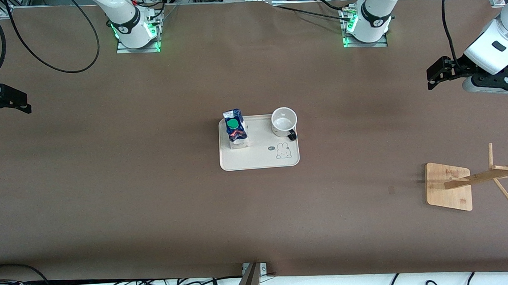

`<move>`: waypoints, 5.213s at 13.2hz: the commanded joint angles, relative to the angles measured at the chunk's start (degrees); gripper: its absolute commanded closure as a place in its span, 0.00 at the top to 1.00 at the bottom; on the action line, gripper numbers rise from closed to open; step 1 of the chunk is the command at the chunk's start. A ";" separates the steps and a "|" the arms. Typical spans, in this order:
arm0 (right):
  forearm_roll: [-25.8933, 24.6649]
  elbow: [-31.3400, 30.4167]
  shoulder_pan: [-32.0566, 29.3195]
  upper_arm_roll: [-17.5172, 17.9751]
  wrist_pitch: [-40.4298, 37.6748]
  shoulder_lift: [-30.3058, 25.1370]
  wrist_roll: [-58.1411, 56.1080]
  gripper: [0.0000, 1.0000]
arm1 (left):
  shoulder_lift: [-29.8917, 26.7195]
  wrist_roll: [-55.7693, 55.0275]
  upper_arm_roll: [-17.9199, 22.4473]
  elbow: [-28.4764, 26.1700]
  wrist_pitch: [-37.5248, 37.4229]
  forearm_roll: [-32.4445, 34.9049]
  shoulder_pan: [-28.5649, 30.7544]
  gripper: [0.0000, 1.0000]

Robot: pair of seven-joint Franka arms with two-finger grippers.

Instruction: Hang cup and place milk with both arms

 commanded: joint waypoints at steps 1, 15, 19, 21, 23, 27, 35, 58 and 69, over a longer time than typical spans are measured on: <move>-0.60 1.74 -0.04 0.00 -1.07 0.70 -0.87 1.00 | 0.81 1.02 0.02 1.81 -1.11 -1.00 0.27 1.00; 3.69 0.07 2.77 0.09 -3.09 5.35 0.10 1.00 | 0.81 1.20 0.20 1.73 -1.20 -1.09 1.76 1.00; 3.53 0.07 2.68 0.00 -2.92 10.36 -0.78 1.00 | 0.81 1.38 0.11 1.81 -1.20 -1.09 1.85 1.00; 5.18 0.07 3.12 0.70 -2.39 12.74 -0.96 1.00 | 0.81 1.29 0.11 1.73 -1.29 -1.09 1.85 1.00; 10.71 0.07 3.91 1.84 -0.73 14.40 -0.17 1.00 | 0.81 1.29 0.11 1.81 -1.29 -1.18 1.85 1.00; 19.96 0.15 4.35 2.19 5.50 20.12 -0.17 1.00 | 0.81 1.29 0.11 1.73 -1.29 -1.18 1.85 1.00; 20.14 0.42 11.56 7.99 14.05 21.19 20.72 1.00 | 1.25 0.50 0.02 1.72 -1.38 -1.17 1.76 1.00; 16.19 -1.60 25.54 13.53 24.24 24.52 43.07 1.00 | 1.25 0.41 -0.50 1.73 -1.73 -1.00 1.67 1.00; 14.25 -2.13 28.44 13.62 23.89 25.84 41.93 1.00 | 1.25 0.50 -0.50 1.81 -1.73 -0.91 1.67 1.00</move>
